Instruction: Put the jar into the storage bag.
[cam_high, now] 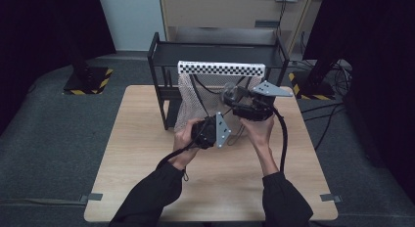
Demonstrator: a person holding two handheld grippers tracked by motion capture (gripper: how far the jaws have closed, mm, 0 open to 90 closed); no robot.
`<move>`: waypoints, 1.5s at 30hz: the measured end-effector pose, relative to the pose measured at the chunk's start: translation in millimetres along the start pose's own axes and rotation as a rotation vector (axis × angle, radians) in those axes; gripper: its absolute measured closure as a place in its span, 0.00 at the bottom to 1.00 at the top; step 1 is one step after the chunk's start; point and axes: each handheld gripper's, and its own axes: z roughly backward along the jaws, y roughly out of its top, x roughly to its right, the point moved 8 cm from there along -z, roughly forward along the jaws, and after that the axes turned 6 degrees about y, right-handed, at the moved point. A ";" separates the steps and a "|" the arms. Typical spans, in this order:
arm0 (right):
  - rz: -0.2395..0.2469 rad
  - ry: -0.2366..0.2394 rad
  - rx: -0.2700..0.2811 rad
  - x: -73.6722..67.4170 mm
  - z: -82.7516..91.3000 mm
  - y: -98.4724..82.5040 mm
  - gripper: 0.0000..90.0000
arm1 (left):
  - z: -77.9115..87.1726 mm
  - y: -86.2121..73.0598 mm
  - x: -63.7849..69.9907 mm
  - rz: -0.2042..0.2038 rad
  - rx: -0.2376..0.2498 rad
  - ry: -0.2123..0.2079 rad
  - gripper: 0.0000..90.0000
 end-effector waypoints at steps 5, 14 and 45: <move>-0.012 -0.028 -0.016 7.4 5.3 -1.4 0.36 | -5.0 -4.8 -0.1 0.034 0.005 0.015 0.98; 0.032 -0.132 -0.019 11.4 9.0 -2.6 0.27 | -10.8 -12.6 -0.6 0.049 -0.032 0.005 0.97; 0.075 -0.335 -0.017 19.8 37.9 -2.8 0.11 | 7.7 -30.1 -31.7 0.358 -0.038 0.034 0.25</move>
